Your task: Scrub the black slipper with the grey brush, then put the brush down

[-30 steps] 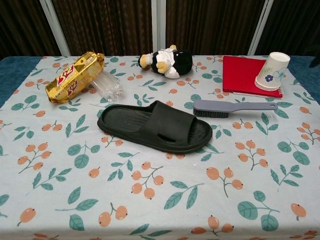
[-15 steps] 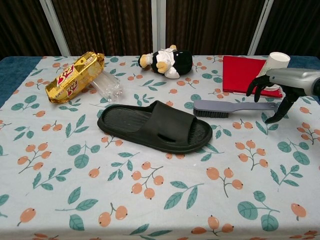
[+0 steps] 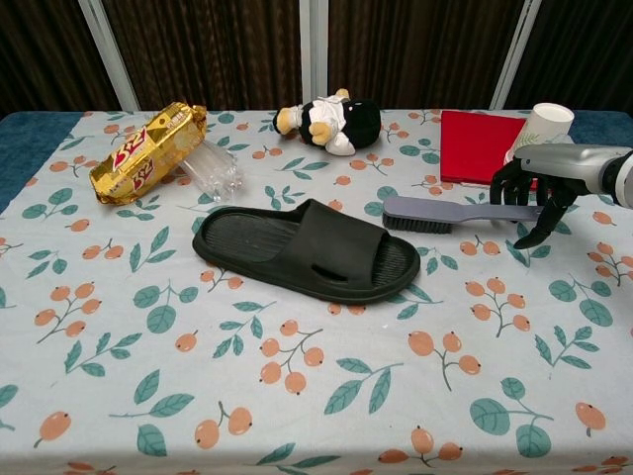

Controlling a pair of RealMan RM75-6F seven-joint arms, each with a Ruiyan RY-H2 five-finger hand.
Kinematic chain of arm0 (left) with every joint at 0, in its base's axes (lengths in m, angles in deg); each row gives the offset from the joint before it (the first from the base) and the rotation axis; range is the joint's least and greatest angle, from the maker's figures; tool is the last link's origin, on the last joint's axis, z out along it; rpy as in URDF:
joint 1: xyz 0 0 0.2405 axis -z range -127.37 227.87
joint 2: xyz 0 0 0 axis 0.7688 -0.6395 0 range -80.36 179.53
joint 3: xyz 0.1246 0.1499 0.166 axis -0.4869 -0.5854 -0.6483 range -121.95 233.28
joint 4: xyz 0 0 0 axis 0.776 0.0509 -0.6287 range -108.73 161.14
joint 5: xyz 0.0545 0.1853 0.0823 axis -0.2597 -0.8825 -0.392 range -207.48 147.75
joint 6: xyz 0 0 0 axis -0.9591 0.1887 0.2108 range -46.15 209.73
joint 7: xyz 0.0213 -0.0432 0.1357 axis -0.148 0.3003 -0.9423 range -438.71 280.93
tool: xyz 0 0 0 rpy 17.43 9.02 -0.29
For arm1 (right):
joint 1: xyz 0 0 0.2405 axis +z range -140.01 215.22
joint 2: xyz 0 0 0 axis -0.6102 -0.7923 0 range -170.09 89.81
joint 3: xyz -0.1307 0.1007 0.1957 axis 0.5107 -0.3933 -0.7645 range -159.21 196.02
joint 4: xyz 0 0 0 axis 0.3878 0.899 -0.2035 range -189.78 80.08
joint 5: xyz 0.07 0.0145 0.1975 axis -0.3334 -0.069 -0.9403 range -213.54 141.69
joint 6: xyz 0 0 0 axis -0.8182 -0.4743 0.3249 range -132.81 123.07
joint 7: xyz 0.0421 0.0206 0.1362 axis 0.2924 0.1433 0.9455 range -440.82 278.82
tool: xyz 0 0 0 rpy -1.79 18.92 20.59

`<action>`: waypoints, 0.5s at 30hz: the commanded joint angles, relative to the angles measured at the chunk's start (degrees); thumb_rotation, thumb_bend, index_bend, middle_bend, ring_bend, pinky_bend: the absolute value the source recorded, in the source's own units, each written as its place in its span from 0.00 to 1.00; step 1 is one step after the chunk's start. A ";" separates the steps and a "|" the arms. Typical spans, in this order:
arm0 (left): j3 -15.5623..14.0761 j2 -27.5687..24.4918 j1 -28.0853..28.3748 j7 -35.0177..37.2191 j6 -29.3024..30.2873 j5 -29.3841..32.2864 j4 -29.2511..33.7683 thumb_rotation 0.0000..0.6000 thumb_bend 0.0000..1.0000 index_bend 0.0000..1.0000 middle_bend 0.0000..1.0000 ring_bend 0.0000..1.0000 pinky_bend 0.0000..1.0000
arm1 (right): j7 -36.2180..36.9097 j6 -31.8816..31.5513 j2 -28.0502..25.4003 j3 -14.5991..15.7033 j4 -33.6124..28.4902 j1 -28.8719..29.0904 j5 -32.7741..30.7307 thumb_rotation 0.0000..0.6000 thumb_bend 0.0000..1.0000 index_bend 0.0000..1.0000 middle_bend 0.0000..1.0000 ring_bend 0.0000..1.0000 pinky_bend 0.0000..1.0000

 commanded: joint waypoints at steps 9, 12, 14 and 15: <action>0.03 0.11 -0.29 0.48 -0.10 0.60 -0.51 1.00 0.18 0.13 0.13 0.03 0.15 | 1.89 2.35 1.14 0.45 1.32 1.47 -1.03 1.00 0.04 0.45 0.52 0.41 0.48; -0.01 0.17 -0.33 0.61 -0.07 0.55 -0.77 1.00 0.18 0.13 0.13 0.03 0.15 | 2.55 3.14 1.21 0.49 1.26 1.79 -1.53 1.00 0.05 0.45 0.52 0.42 0.50; 0.05 0.22 -0.34 0.71 -0.07 0.63 -0.82 1.00 0.18 0.13 0.13 0.03 0.15 | 3.62 3.45 1.12 0.21 0.92 1.82 -1.72 1.00 0.06 0.47 0.54 0.44 0.53; 0.07 0.25 -0.36 0.79 -0.10 0.71 -0.83 1.00 0.18 0.13 0.13 0.03 0.15 | 4.71 3.74 1.06 -0.08 0.67 1.79 -1.77 1.00 0.06 0.48 0.54 0.45 0.55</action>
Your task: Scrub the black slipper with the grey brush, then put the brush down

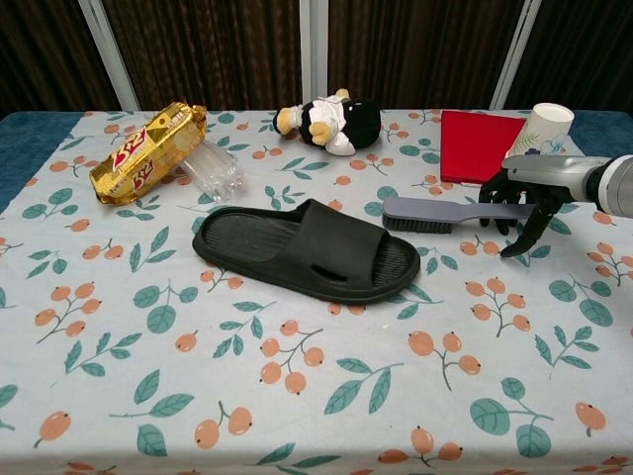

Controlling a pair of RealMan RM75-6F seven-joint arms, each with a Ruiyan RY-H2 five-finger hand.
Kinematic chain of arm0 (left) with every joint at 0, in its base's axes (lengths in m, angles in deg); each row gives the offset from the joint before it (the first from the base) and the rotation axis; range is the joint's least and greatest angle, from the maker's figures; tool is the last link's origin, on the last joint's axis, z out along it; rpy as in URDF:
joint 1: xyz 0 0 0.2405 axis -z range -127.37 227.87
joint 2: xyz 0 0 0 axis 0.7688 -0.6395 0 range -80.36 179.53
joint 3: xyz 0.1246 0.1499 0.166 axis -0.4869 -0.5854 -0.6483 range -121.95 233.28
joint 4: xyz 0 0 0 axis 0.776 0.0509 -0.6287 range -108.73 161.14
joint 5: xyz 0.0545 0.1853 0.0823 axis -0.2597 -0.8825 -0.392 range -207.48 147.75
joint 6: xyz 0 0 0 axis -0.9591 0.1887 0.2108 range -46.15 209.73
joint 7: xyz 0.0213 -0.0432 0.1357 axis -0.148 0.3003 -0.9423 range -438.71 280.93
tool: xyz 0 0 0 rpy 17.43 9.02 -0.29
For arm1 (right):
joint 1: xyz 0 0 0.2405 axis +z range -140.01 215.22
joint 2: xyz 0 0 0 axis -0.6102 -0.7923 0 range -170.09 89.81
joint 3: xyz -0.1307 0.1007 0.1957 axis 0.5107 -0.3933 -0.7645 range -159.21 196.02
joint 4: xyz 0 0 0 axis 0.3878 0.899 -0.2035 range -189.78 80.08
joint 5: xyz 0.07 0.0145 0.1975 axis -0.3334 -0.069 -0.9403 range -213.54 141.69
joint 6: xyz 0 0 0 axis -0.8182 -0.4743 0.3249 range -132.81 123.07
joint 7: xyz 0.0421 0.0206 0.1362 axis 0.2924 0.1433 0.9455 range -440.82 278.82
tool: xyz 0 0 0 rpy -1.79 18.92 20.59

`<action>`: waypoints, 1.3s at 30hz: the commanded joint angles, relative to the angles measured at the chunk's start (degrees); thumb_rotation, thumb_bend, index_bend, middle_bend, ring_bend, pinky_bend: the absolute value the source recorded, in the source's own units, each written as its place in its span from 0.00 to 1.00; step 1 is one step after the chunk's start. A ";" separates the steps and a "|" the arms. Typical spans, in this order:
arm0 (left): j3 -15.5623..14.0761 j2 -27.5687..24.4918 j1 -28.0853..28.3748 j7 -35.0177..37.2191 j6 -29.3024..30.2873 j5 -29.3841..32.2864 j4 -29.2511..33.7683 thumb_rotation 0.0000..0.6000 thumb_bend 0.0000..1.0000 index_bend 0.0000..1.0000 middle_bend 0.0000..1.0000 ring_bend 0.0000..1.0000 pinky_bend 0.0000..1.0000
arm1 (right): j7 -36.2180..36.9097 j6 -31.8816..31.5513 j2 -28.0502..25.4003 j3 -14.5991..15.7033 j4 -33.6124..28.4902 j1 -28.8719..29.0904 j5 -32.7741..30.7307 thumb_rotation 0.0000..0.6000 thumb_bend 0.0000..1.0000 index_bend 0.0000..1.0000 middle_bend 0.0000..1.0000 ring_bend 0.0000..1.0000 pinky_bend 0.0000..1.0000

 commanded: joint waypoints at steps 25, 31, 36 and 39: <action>0.25 0.33 -0.36 0.73 0.05 0.52 0.08 1.00 0.18 0.13 0.13 0.03 0.15 | 13.56 13.32 2.07 -2.49 5.12 6.04 -2.83 1.00 0.37 0.98 0.85 0.89 1.00; 0.70 0.61 -0.07 0.90 -0.11 0.76 -0.08 1.00 0.18 0.13 0.13 0.03 0.15 | 12.35 12.98 0.33 -1.42 3.31 6.93 -3.32 1.00 0.54 1.00 0.93 0.99 1.00; 1.49 0.39 1.60 1.44 -0.19 -1.09 -0.32 1.00 0.17 0.13 0.13 0.03 0.15 | 7.84 8.35 -3.06 0.39 -0.92 7.10 0.00 1.00 0.59 1.00 0.97 1.00 1.00; 2.35 -0.41 3.84 2.35 -0.76 -3.28 0.45 1.00 0.17 0.13 0.13 0.03 0.15 | 4.36 3.02 -5.94 0.97 -5.18 6.39 2.35 1.00 0.59 1.00 1.00 1.00 1.00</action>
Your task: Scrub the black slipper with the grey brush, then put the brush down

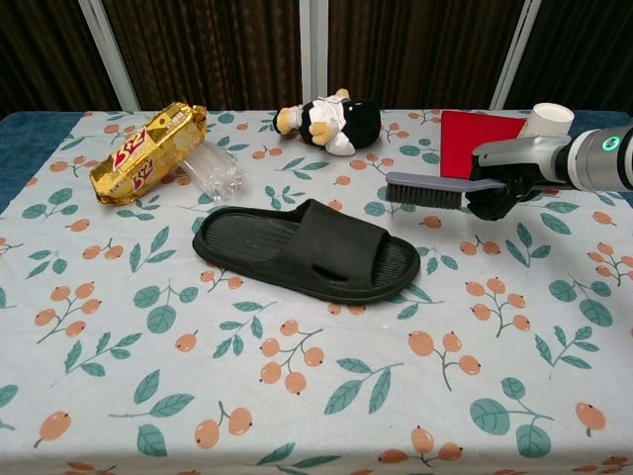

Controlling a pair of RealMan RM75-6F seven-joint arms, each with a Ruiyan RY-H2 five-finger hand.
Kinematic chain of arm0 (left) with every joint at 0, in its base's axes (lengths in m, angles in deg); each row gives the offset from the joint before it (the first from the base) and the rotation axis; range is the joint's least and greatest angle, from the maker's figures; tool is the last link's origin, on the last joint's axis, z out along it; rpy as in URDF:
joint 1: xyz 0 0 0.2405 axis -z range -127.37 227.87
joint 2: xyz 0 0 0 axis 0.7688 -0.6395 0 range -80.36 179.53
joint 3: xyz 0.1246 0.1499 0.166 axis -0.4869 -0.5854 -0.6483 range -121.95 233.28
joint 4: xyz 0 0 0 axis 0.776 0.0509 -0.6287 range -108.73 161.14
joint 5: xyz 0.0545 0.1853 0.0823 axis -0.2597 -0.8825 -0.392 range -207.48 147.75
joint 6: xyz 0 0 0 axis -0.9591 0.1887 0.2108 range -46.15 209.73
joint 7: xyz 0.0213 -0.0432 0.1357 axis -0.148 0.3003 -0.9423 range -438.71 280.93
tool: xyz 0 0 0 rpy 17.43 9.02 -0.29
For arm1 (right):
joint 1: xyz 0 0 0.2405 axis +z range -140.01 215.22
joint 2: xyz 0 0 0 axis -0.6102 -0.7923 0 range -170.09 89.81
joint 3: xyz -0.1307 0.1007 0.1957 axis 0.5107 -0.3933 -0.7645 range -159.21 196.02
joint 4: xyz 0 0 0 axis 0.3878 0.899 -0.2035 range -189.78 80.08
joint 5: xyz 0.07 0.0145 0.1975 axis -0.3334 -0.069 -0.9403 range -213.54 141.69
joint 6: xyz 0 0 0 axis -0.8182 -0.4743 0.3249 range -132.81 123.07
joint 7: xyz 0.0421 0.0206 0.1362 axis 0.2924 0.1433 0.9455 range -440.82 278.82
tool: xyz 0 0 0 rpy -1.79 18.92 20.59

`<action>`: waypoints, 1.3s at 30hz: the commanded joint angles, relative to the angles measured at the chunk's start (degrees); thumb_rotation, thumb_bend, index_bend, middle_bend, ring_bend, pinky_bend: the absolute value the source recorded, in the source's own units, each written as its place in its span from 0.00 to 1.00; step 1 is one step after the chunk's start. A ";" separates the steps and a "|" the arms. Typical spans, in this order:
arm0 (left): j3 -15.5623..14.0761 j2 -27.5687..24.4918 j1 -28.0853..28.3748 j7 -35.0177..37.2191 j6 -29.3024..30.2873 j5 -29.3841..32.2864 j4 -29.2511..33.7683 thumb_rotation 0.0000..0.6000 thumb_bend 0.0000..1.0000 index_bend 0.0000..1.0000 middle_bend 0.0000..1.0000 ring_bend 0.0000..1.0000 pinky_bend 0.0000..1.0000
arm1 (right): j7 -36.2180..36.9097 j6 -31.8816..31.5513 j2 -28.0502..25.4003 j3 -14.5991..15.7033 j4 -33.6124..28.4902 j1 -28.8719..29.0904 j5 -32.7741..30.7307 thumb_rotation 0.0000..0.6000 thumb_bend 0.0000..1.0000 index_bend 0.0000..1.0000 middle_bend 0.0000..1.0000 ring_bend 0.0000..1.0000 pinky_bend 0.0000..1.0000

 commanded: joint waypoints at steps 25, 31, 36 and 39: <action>3.54 11.03 41.94 15.83 -42.82 -8.40 -9.99 1.00 0.17 0.13 0.13 0.03 0.15 | -4.80 -18.27 -19.07 0.14 -24.65 -5.12 9.77 1.00 0.63 1.00 1.00 1.00 1.00; 2.64 16.23 46.80 13.82 -48.82 -6.42 -14.15 1.00 0.18 0.13 0.13 0.03 0.15 | -5.44 -18.90 -18.75 0.13 -24.97 -5.15 9.33 1.00 0.63 1.00 1.00 1.00 1.00; 2.71 20.88 49.12 13.02 -51.14 -3.92 -18.06 1.00 0.18 0.13 0.13 0.03 0.15 | -5.07 -19.04 -17.50 0.63 -24.57 -5.33 9.87 1.00 0.63 1.00 1.00 1.00 1.00; 2.69 22.82 50.58 13.01 -52.55 -2.88 -20.12 1.00 0.18 0.13 0.13 0.03 0.15 | -4.61 -18.80 -16.04 1.10 -23.79 -5.34 10.24 1.00 0.63 1.00 1.00 1.00 1.00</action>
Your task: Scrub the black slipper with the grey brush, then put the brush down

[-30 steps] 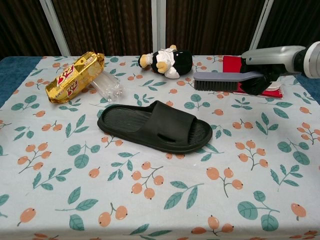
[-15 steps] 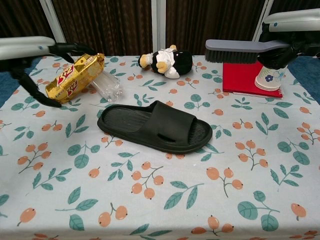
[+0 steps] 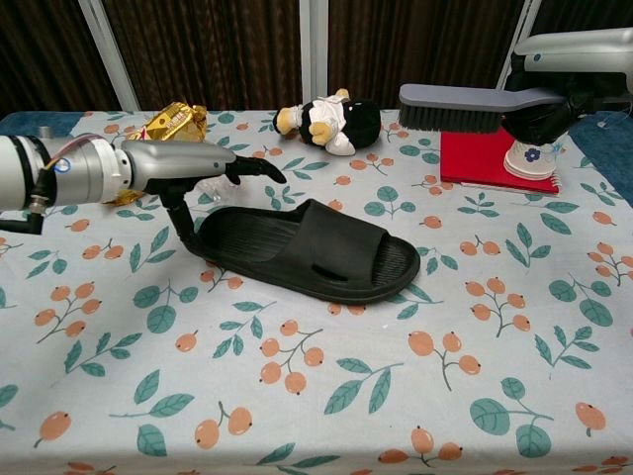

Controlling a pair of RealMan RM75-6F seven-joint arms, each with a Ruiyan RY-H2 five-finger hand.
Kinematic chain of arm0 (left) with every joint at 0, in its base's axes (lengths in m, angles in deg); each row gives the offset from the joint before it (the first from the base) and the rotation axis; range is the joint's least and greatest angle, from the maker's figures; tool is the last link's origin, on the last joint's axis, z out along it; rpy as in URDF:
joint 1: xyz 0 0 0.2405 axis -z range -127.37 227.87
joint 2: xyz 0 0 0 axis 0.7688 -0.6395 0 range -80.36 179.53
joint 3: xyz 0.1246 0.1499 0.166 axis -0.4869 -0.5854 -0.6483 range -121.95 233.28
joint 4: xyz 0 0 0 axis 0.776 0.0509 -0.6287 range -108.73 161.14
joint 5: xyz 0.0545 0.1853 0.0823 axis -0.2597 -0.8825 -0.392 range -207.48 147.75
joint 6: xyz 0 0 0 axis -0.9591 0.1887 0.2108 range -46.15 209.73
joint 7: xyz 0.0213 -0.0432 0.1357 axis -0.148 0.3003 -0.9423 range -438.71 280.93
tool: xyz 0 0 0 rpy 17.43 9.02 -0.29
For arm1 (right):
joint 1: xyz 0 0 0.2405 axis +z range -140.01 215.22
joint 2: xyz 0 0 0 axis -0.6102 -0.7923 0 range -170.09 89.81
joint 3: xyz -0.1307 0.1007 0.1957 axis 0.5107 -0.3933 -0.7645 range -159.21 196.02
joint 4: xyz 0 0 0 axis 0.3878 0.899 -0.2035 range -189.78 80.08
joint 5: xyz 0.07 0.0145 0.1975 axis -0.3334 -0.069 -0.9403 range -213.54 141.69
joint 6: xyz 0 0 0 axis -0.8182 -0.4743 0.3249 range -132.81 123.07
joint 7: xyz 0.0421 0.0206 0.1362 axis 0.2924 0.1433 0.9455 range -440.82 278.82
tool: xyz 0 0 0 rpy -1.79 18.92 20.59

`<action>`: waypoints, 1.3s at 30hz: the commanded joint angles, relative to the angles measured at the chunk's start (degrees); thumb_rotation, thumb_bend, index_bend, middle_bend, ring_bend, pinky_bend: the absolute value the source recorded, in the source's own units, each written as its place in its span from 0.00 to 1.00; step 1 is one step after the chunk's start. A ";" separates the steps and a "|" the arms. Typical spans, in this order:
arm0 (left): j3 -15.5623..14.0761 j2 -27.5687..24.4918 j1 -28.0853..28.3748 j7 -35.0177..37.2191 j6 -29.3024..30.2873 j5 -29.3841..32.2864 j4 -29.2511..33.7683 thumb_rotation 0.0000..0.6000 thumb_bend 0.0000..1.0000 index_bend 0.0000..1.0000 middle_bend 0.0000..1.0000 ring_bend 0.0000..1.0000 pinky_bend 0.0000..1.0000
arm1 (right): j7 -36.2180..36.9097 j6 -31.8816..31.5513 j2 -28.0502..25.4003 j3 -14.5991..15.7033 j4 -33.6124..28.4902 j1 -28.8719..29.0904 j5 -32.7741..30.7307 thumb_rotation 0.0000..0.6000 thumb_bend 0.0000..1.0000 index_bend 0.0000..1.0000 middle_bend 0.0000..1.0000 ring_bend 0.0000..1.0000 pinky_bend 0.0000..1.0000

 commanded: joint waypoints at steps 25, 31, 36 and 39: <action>0.54 5.84 3.35 -2.44 -4.79 10.90 -5.72 1.00 0.22 0.40 0.45 0.29 0.24 | -9.96 -2.20 20.60 1.10 16.01 2.96 -0.29 1.00 0.64 1.00 1.00 1.00 1.00; 0.63 5.56 3.06 -3.04 -4.88 12.39 -4.77 1.00 0.22 0.40 0.45 0.29 0.24 | -12.31 -4.16 27.84 0.98 24.43 4.34 1.70 1.00 0.64 1.00 1.00 1.00 1.00; 0.60 5.41 3.21 -3.30 -5.24 12.99 -4.46 1.00 0.22 0.40 0.45 0.29 0.24 | -12.83 -4.70 31.19 3.43 28.23 4.92 6.14 1.00 0.64 1.00 1.00 1.00 1.00; 0.70 5.42 3.22 -3.12 -5.26 13.27 -4.45 1.00 0.22 0.40 0.45 0.29 0.24 | -11.44 -4.32 31.10 4.74 27.79 4.79 8.05 1.00 0.64 1.00 1.00 1.00 1.00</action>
